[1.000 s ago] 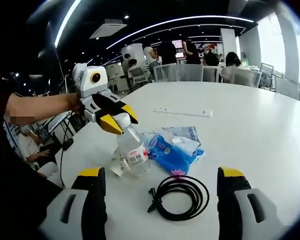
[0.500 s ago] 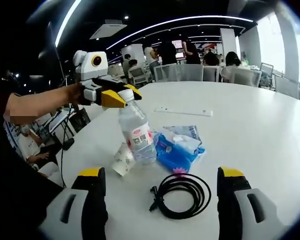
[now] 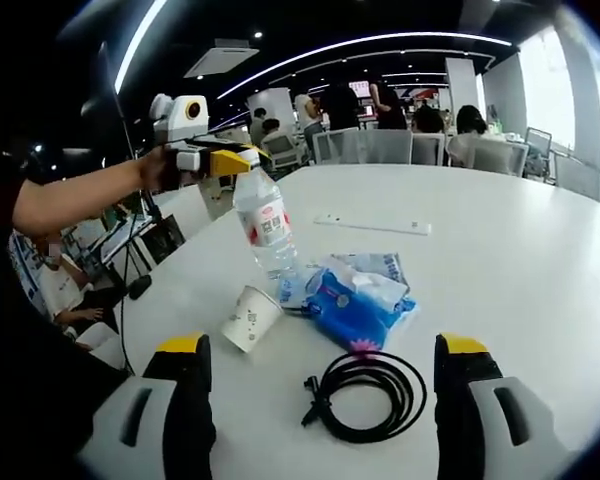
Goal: Arrange the tabletop items into an orderly group along one side of the table until the central work area is clear of visible clutter.
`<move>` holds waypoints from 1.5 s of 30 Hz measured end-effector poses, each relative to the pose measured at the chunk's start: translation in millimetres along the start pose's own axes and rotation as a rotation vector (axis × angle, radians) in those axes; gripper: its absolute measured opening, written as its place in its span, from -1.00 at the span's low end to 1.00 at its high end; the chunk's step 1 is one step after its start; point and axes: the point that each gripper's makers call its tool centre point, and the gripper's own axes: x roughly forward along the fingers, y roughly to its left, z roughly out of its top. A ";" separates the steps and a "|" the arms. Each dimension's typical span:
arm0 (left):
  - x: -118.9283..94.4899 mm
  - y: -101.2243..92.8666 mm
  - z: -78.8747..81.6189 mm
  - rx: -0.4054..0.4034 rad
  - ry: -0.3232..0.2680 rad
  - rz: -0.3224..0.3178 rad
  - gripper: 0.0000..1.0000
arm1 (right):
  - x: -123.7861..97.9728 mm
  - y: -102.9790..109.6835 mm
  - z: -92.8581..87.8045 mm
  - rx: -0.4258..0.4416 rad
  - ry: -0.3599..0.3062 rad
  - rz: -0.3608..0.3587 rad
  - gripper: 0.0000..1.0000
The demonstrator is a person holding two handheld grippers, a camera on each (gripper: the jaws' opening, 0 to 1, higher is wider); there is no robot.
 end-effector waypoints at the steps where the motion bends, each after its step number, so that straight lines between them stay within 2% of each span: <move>1: -5.5 6.0 -2.5 -0.003 -0.001 0.017 -0.61 | 1.1 -0.1 -0.3 0.000 0.003 0.002 0.76; 7: -27.3 34.9 -20.9 -0.044 0.026 0.116 -0.62 | 4.6 1.2 -0.3 -0.002 0.005 0.011 0.76; 17: -44.0 60.1 -46.8 -0.090 0.052 0.205 -0.62 | 6.9 -0.4 -3.7 -0.005 0.019 0.013 0.76; 28: -64.3 72.7 -68.9 -0.088 0.092 0.239 -0.61 | 10.3 -0.9 -9.7 -0.003 0.041 0.012 0.76; 37: -81.9 89.5 -85.5 -0.060 0.133 0.229 -0.61 | 14.2 -1.3 -12.2 -0.018 0.056 0.014 0.76; 45: -88.3 103.1 -92.7 -0.049 0.140 0.217 -0.61 | 14.1 -4.9 -16.2 -0.016 0.068 0.005 0.76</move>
